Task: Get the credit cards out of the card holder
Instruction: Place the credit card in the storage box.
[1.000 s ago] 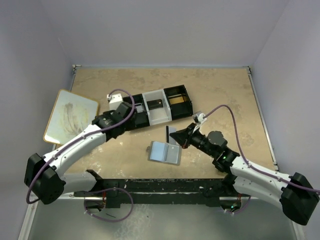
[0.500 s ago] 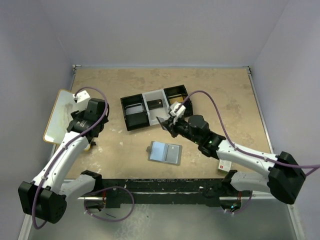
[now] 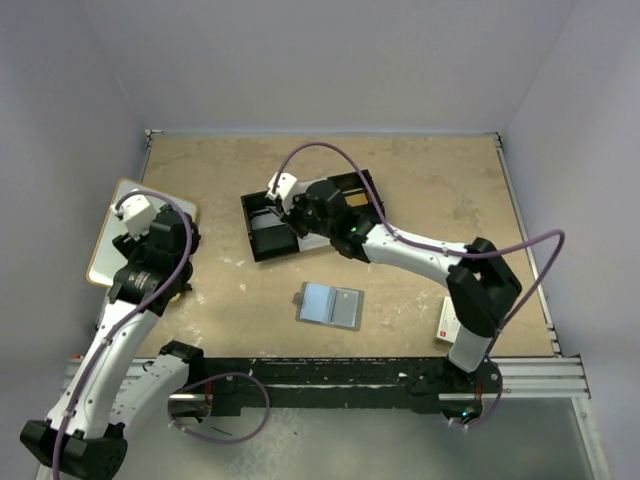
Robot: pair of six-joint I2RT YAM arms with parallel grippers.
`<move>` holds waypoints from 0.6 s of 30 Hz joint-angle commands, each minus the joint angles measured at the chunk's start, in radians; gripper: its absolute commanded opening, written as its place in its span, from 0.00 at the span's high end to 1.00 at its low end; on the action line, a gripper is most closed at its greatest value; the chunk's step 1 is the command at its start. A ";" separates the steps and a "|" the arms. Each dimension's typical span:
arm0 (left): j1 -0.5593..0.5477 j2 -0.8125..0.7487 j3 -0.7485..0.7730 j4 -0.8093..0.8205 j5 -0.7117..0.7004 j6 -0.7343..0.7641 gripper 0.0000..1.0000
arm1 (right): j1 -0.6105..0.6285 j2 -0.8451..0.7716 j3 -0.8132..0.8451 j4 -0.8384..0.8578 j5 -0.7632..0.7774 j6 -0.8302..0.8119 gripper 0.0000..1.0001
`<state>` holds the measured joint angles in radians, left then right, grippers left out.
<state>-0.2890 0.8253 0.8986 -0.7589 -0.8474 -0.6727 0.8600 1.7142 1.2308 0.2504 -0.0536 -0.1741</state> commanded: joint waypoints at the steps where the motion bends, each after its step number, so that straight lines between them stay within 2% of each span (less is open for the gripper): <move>1: 0.001 -0.090 -0.015 0.035 -0.052 -0.016 0.27 | 0.002 0.084 0.133 -0.068 -0.037 -0.115 1.00; 12: 0.001 -0.042 -0.030 0.045 -0.019 -0.019 0.24 | 0.003 0.274 0.307 -0.097 -0.001 -0.342 1.00; 16: 0.001 -0.008 -0.016 0.034 0.000 -0.021 0.24 | 0.002 0.310 0.313 -0.024 -0.029 -0.420 1.00; 17: 0.001 -0.025 -0.016 0.040 -0.009 -0.018 0.23 | 0.004 0.325 0.297 0.065 -0.011 -0.472 1.00; 18: 0.001 -0.037 -0.015 0.036 -0.020 -0.023 0.23 | 0.002 0.335 0.308 0.064 -0.008 -0.490 1.00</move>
<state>-0.2890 0.8230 0.8757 -0.7494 -0.8509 -0.6876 0.8600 2.0441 1.5021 0.1719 -0.0700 -0.5385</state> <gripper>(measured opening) 0.761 0.007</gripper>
